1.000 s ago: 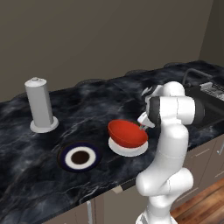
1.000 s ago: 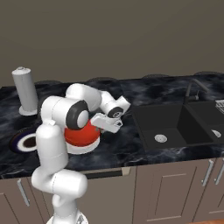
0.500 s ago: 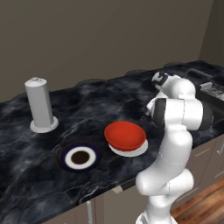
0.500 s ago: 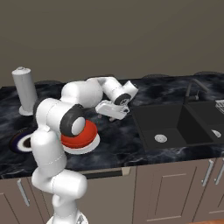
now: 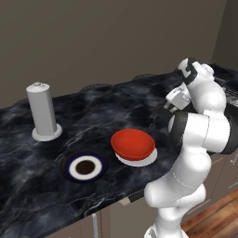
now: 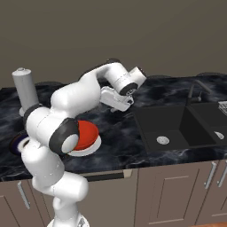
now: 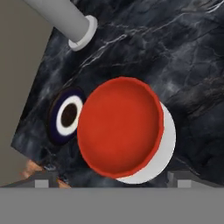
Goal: Move the bowls from the cabinet to the plates on the dining table.
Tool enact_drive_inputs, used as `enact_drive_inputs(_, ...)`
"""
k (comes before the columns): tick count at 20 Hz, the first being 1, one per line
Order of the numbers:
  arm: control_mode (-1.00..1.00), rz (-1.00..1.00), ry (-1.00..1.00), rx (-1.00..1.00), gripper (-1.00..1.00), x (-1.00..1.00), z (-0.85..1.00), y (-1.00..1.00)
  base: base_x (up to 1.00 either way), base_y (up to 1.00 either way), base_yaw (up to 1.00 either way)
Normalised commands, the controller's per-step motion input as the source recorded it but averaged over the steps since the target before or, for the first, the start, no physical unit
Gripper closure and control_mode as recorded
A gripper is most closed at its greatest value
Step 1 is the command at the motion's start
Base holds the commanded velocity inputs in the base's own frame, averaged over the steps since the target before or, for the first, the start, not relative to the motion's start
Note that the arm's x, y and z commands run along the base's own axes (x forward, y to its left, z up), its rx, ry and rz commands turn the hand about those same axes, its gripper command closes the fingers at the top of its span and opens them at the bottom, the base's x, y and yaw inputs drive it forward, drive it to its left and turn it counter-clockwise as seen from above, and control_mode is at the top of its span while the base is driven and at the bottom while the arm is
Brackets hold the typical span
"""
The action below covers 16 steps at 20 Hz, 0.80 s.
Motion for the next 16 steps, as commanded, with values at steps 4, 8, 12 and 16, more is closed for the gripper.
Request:
enact_drive_inputs(4, -1.0, -0.22, -0.01, 0.17, -1.0, -0.64, 0.7, 0.0, 0.0, 0.0, 0.0)
enact_drive_inputs(8, -1.0, -0.31, 0.0, 0.15, -1.0, -0.45, 0.55, 0.0, 0.0, 0.0, 0.0)
enact_drive_inputs(12, -1.0, -0.31, 0.0, 0.15, -1.0, -0.43, 0.55, 0.0, 0.0, 0.0, 0.0)
enact_drive_inputs(16, -1.0, -0.3, 0.01, 0.16, -1.0, -0.4, 0.49, 0.0, 0.0, 0.0, 0.0)
